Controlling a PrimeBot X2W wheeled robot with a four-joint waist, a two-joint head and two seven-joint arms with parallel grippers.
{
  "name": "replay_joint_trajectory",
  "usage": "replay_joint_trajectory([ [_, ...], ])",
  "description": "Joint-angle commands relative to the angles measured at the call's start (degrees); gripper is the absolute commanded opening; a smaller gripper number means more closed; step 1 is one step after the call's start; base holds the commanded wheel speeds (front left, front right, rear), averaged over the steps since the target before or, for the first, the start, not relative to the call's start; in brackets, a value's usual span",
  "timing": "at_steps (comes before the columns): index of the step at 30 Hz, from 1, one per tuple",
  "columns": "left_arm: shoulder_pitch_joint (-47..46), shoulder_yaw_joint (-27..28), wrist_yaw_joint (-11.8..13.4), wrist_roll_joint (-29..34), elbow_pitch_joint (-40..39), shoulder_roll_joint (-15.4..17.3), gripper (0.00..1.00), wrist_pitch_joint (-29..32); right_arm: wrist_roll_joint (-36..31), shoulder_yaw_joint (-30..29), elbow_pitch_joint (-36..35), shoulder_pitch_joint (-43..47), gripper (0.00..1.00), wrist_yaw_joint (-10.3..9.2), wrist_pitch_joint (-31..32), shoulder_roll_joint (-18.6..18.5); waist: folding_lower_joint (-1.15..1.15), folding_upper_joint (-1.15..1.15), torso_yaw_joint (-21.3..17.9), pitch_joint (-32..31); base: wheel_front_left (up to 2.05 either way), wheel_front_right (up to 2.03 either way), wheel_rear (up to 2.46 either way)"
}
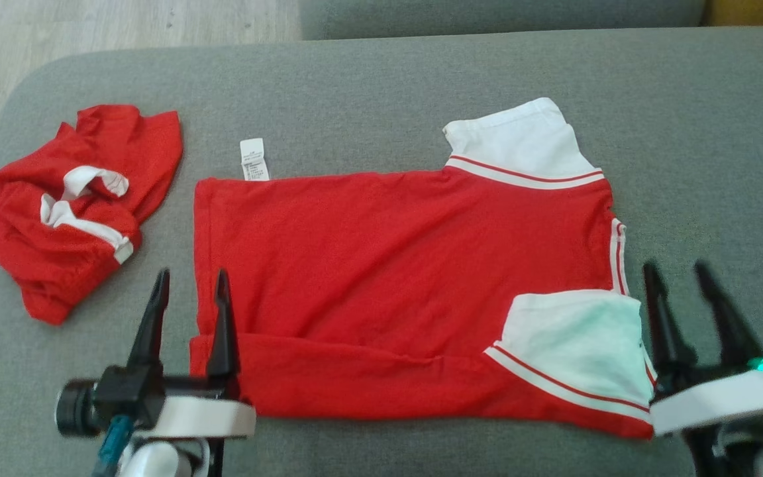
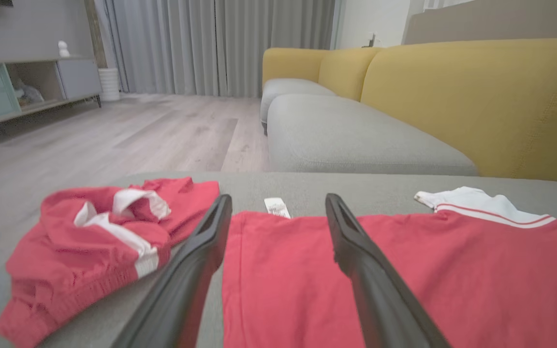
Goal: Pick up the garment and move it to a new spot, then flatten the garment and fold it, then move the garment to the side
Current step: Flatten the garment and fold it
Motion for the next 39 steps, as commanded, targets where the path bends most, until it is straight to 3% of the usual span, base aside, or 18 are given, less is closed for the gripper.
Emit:
replay_joint_trajectory([
  [1, -2.8, 2.2, 0.8, 2.1, -1.8, 0.5, 1.0, -0.8, -1.7, 1.7, -2.9, -2.2, 1.0, -0.04, -2.8, -1.5, 0.0, 0.0, 0.1, 0.1, 0.0, 0.0, 0.0],
  [5, -4.4, 2.3, 1.7, 4.3, -1.2, 0.1, 1.0, -1.0, -4.4, 3.0, -4.3, -3.0, 1.0, -0.04, -6.0, -1.5, 0.0, 0.0, 0.1, 0.3, 0.0, 0.0, 0.0],
  [14, -7.2, 1.9, 1.4, 3.9, 2.7, -0.1, 1.0, 1.1, -4.1, 3.6, -4.7, -4.1, 1.0, -0.04, -6.1, -1.1, 0.0, 0.0, -0.1, 2.0, 0.0, 0.0, 0.0],
  [19, -14.5, 2.4, -1.1, 2.2, 5.9, 0.8, 1.0, 5.9, -3.4, 3.8, -5.3, -6.0, 1.0, -0.04, -5.3, -1.4, 0.0, 0.0, -0.3, 5.4, 0.0, 0.0, 0.0],
  [27, -29.3, 2.3, -7.1, -2.2, 19.6, 2.5, 1.0, 20.3, -1.7, 5.8, -4.5, -9.9, 1.0, -0.04, -4.3, -2.3, 0.0, 0.0, -2.3, 11.6, 0.0, 0.0, 0.0],
  [36, -35.8, 2.3, -11.0, -7.0, 32.9, 2.5, 1.0, 32.3, 0.1, 5.7, -0.7, -11.6, 1.0, -0.04, -4.4, -2.8, 0.0, 0.0, -3.6, 13.6, 0.0, 0.0, 0.0],
  [37, -36.0, 2.0, -11.6, -7.3, 33.3, 2.4, 0.38, 33.2, 0.3, 5.5, -0.2, -11.7, 1.0, -0.04, -4.3, -3.0, 0.0, 0.0, -3.6, 13.5, 0.0, 0.0, 0.0],
  [38, -36.2, 1.8, -12.2, -7.4, 33.6, 2.5, 0.0, 33.8, 0.4, 5.3, 0.1, -11.9, 1.0, -0.04, -4.1, -3.4, 0.0, 0.0, -3.6, 13.3, 0.0, 0.0, 0.0],
  [39, -36.3, 1.3, -12.5, -7.2, 33.9, 2.7, 0.0, 34.5, 0.6, 5.2, 0.5, -12.2, 1.0, -0.04, -3.9, -3.8, 0.0, 0.0, -3.5, 13.2, 0.0, 0.0, 0.0],
])
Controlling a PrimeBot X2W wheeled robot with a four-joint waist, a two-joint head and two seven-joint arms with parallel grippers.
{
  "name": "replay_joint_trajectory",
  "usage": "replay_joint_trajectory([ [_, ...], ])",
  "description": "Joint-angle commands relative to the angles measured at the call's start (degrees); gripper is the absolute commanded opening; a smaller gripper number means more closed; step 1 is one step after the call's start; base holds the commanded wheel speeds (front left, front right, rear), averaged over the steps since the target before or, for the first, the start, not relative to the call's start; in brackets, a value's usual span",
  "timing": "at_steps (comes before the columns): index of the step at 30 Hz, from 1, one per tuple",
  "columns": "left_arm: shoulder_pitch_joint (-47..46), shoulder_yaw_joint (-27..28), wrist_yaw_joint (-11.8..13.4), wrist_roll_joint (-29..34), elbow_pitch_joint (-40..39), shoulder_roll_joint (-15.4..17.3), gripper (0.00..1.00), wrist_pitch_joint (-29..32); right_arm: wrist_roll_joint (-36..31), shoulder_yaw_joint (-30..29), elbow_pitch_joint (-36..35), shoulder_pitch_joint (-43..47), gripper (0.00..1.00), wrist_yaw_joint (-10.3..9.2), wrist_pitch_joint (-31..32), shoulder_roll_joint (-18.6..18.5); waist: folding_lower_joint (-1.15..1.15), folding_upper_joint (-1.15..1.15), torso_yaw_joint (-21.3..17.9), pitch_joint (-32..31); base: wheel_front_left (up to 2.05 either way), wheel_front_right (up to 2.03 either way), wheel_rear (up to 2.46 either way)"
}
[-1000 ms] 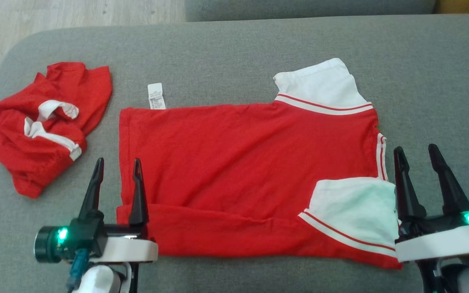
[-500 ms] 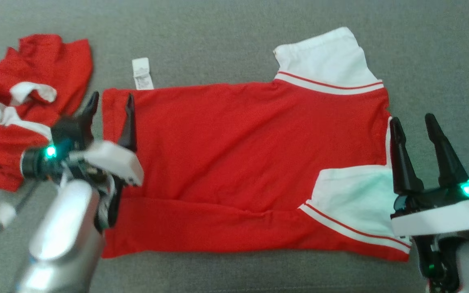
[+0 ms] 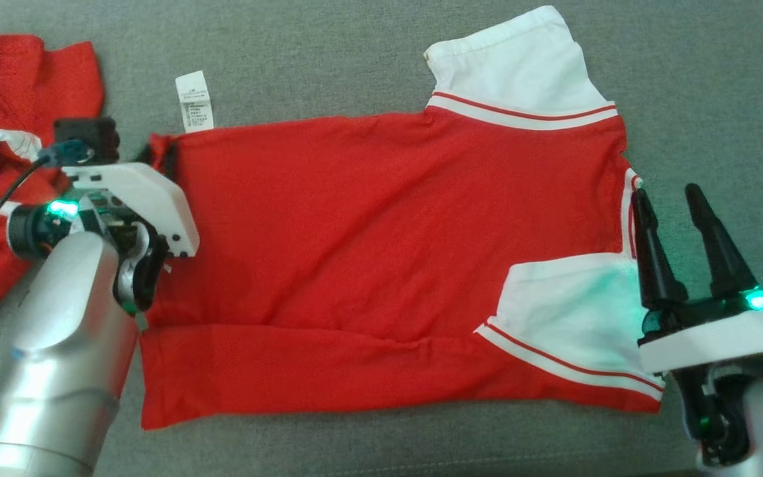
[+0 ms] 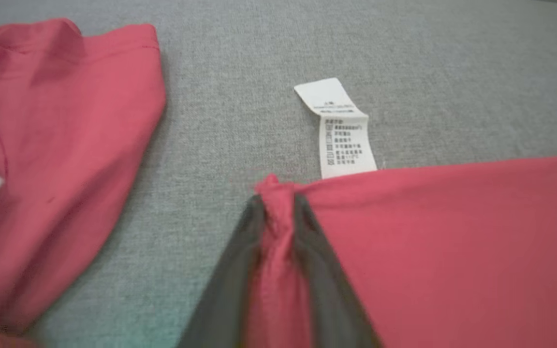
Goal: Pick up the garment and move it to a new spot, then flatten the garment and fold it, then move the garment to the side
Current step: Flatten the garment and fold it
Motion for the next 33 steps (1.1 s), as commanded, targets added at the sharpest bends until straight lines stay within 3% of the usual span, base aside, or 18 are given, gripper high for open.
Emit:
replay_joint_trajectory([
  [1, 0.6, 0.3, -0.6, 0.2, 0.6, 1.9, 0.0, 1.7, 0.5, 0.5, -1.3, -2.3, 1.0, -0.04, 0.6, -1.5, 0.0, 0.0, 0.2, -0.3, 0.0, 0.0, 0.0],
  [8, -1.1, -0.2, 0.4, 2.0, -0.7, 2.2, 0.0, -3.3, 2.5, -0.1, 4.8, -11.0, 1.0, -0.04, 2.0, -6.5, 0.0, 0.0, 0.8, -0.2, 0.0, 0.0, 0.0],
  [17, -4.4, -2.3, 0.0, 2.3, -2.2, -2.4, 0.0, -5.8, 9.3, 5.6, 24.6, -29.6, 1.0, -0.04, 4.8, -14.5, 0.0, 0.0, 6.4, 2.0, 0.0, 0.0, 0.0],
  [27, -7.5, -3.8, -1.4, 1.7, -0.8, -6.1, 0.0, -7.6, 14.2, 16.4, 42.9, -45.4, 1.0, -0.04, 16.8, -19.2, 0.0, 0.0, 10.3, 5.2, 0.0, 0.0, 0.0],
  [33, -8.3, -4.0, -2.0, 1.1, 1.1, -7.0, 0.0, -8.8, 15.8, 22.8, 49.2, -51.0, 1.0, -0.04, 25.2, -20.0, 0.0, 0.0, 10.8, 5.7, 0.0, 0.0, 0.0],
])
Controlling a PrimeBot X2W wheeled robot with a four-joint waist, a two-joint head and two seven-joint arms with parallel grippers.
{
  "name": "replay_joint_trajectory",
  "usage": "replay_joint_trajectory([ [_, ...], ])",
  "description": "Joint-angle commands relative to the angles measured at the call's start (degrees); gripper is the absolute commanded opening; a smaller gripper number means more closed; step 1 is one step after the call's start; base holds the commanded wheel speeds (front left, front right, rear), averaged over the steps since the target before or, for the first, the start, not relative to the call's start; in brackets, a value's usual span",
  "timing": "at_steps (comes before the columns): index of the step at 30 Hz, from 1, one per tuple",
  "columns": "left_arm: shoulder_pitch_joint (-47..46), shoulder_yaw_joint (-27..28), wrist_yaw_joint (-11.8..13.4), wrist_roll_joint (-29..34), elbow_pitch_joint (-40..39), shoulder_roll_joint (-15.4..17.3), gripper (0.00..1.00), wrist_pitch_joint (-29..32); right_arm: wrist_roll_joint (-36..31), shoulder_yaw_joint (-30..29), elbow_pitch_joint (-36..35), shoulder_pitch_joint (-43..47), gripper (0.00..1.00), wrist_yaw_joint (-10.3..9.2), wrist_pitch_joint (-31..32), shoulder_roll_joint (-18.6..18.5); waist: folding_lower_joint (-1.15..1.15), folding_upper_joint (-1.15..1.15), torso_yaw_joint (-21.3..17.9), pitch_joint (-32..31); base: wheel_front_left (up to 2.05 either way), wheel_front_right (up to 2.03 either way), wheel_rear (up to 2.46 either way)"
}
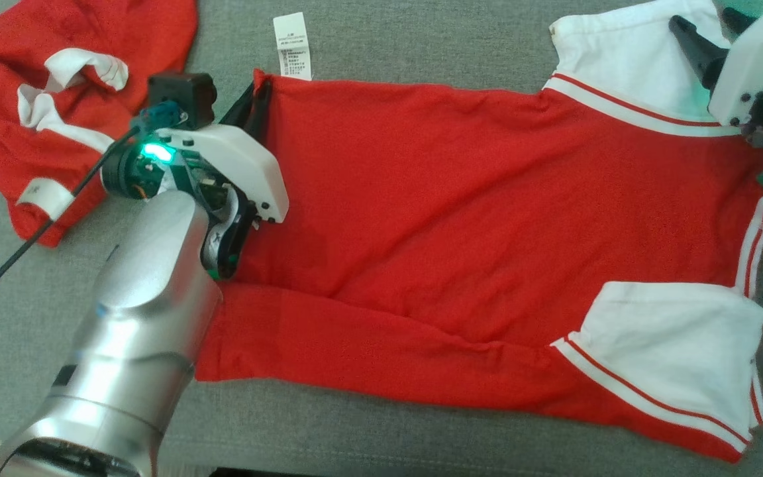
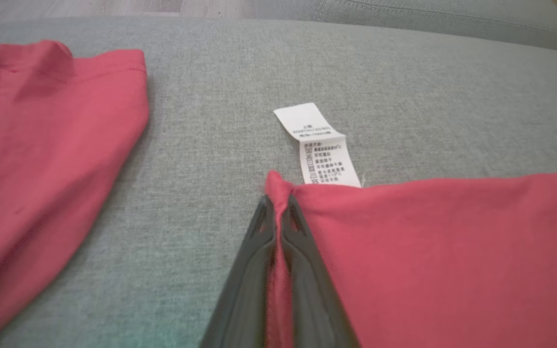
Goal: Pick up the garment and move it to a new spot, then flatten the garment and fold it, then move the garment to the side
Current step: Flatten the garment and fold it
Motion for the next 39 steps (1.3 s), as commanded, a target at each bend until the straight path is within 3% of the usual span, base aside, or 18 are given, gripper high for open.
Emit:
replay_joint_trajectory([
  [1, -1.7, 1.2, -0.1, -0.3, -0.6, 1.5, 0.0, -0.5, 0.8, 1.6, 0.1, 1.1, 0.85, -0.04, 1.7, -0.2, 0.0, 0.0, 0.0, -0.1, 0.0, 0.0, 0.0],
  [2, -1.7, 1.3, -0.4, -0.6, -0.4, 1.4, 0.0, -0.9, 1.2, 2.5, 0.6, 0.6, 0.31, -0.04, 2.8, -0.3, 0.0, 0.0, 0.0, -0.2, 0.0, 0.0, 0.0],
  [3, -1.8, 1.3, -0.6, -0.7, -0.2, 1.3, 0.0, -1.3, 1.7, 3.1, 0.9, 0.2, 0.0, -0.04, 3.6, -0.3, 0.0, 0.0, 0.0, -0.3, 0.0, 0.0, 0.0],
  [7, -1.7, 1.3, -0.8, -0.7, 0.4, 1.3, 0.0, -3.2, 3.1, 4.3, 0.1, -0.5, 0.0, -0.04, 2.3, -1.2, 0.0, 0.0, -0.3, -1.4, 0.0, 0.0, 0.0],
  [14, 1.9, 2.9, -0.6, -1.9, -2.4, 3.2, 0.0, -7.5, 4.3, 2.1, -7.7, 4.7, 0.0, -0.04, -8.6, -3.4, 0.0, 0.0, -1.7, -5.9, 0.0, 0.0, 0.0],
  [22, 12.9, 6.1, 2.3, -3.7, -14.5, 8.2, 0.0, -9.4, 3.4, -7.2, -27.6, 23.5, 0.0, -0.04, -14.6, -4.4, 0.0, 0.0, -4.7, -11.0, 0.0, 0.0, 0.0],
  [31, 29.0, 9.1, 6.6, -8.2, -25.6, 10.5, 0.0, -6.9, 1.5, -15.4, -47.7, 52.3, 0.0, -0.04, -11.1, 3.5, 0.0, 0.0, -6.8, -13.4, 0.0, 0.0, 0.0],
  [39, 36.8, 10.1, 8.5, -10.3, -27.7, 11.4, 0.0, -5.5, -0.9, -17.9, -49.3, 65.6, 0.0, -0.04, -8.1, 10.0, 0.0, 0.0, -8.4, -14.1, 0.0, 0.0, 0.0],
])
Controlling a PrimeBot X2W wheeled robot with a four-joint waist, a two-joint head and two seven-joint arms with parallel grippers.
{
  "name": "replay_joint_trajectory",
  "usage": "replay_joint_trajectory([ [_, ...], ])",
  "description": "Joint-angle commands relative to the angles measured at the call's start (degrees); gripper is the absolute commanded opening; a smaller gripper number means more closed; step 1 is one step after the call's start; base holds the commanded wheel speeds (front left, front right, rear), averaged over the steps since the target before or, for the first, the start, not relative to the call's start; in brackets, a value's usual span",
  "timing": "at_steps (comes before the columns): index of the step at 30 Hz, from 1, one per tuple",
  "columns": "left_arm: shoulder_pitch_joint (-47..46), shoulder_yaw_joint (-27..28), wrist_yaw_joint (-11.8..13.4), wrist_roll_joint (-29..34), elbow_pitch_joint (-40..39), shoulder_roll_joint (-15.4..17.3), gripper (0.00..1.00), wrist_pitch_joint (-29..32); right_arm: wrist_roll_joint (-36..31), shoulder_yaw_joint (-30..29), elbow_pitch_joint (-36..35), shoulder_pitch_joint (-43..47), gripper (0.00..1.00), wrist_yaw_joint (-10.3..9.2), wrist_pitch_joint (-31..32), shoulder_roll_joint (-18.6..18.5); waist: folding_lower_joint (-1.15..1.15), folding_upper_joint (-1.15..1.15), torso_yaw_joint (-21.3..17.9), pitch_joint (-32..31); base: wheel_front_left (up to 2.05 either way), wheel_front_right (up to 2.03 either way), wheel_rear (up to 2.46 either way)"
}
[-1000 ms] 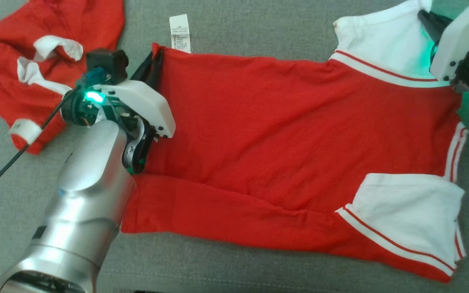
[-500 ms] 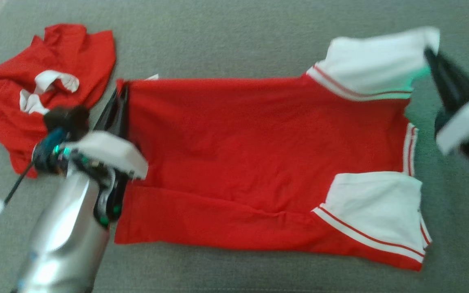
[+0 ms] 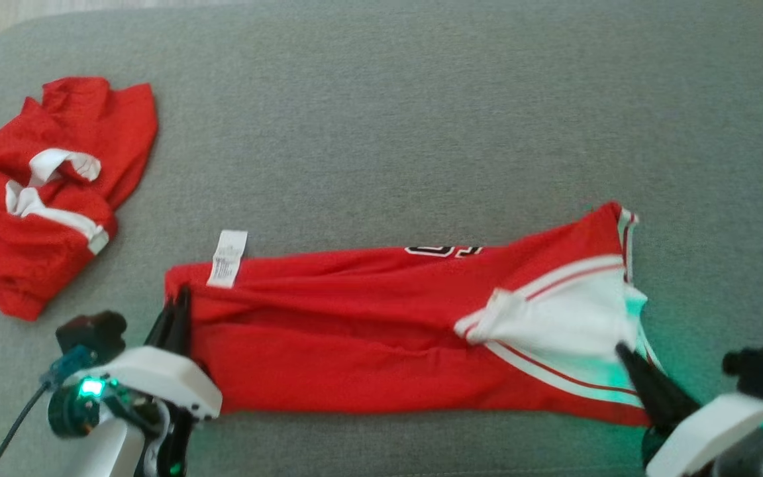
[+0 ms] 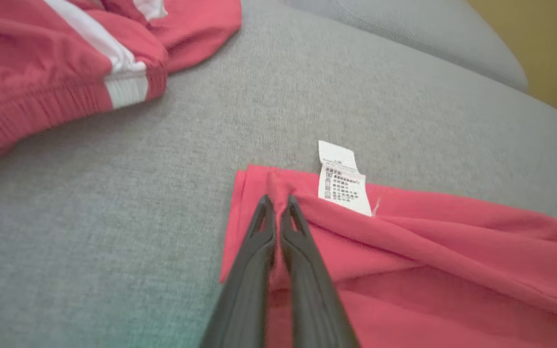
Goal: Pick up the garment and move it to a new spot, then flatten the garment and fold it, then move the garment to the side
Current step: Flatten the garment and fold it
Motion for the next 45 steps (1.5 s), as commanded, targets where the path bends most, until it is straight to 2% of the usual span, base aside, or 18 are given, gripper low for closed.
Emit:
replay_joint_trajectory([
  [1, -0.5, 2.2, 0.5, -0.1, -1.9, 2.3, 0.15, 0.6, -0.7, 0.5, -1.8, 0.2, 0.41, -0.04, 0.4, -0.2, 0.01, 0.0, -0.5, -0.2, 0.0, 0.0, 0.0],
  [2, 0.2, 2.0, 0.6, -0.1, -2.0, 2.3, 0.56, 0.8, -0.8, 0.6, -1.4, 0.9, 1.0, -0.04, 0.9, 0.7, 0.01, 0.0, -0.7, -0.3, 0.0, 0.0, 0.0],
  [3, 0.7, 1.8, 0.8, 0.2, -2.2, 2.4, 1.0, 0.7, -0.8, 0.8, -1.2, 1.2, 1.0, -0.04, 1.1, 1.3, 0.01, 0.0, -0.9, -0.5, 0.0, 0.0, 0.0],
  [9, 3.3, 1.7, 3.1, 2.2, -3.8, 2.6, 1.0, -2.2, -1.3, 2.3, -2.2, 1.1, 1.0, -0.04, -1.5, 2.4, 0.01, 0.0, -1.3, -1.6, 0.0, 0.0, 0.0],
  [11, 4.2, 2.0, 4.5, 3.8, -4.9, 2.6, 1.0, -4.7, -1.8, 2.7, -3.8, 0.7, 1.0, -0.04, -3.7, 1.9, 0.01, 0.0, -1.3, -1.9, 0.0, 0.0, 0.0],
  [13, 4.9, 2.1, 6.9, 7.1, -7.5, 2.3, 1.0, -9.7, -4.0, 2.1, -6.4, -0.2, 1.0, -0.04, -7.1, 1.3, 0.01, 0.0, -1.2, -2.2, 0.0, 0.0, 0.0],
  [19, 3.9, 1.5, 9.5, 13.0, -11.2, 0.9, 1.0, -17.9, -11.0, -2.9, -9.7, -4.2, 1.0, -0.04, -15.6, 3.7, 0.01, 0.0, -0.5, -2.7, 0.0, 0.0, 0.0],
  [23, 3.2, 0.7, 10.1, 16.6, -12.3, 0.3, 1.0, -19.4, -15.8, -4.5, -10.4, -6.3, 1.0, -0.04, -19.6, 4.7, 0.01, 0.0, 0.2, -3.1, 0.0, 0.0, 0.0],
  [28, 3.1, -0.5, 10.4, 18.8, -11.5, -0.7, 1.0, -19.7, -18.9, -5.2, -9.1, -6.2, 1.0, -0.04, -20.8, 6.2, 0.01, 0.0, 1.1, -3.5, 0.0, 0.0, 0.0],
  [40, 1.5, -1.2, 9.3, 19.1, -8.5, -1.2, 1.0, -19.8, -19.5, -5.2, -7.1, -5.2, 1.0, -0.04, -20.8, 7.3, 0.01, 0.0, 1.7, -2.9, 0.0, 0.0, 0.0],
  [45, 0.6, -1.7, 8.9, 18.9, -7.5, -1.5, 1.0, -19.8, -18.1, -5.8, -0.1, -4.2, 1.0, -0.04, -17.5, 7.2, 0.01, 0.0, 2.2, -2.5, 0.0, 0.0, 0.0],
])
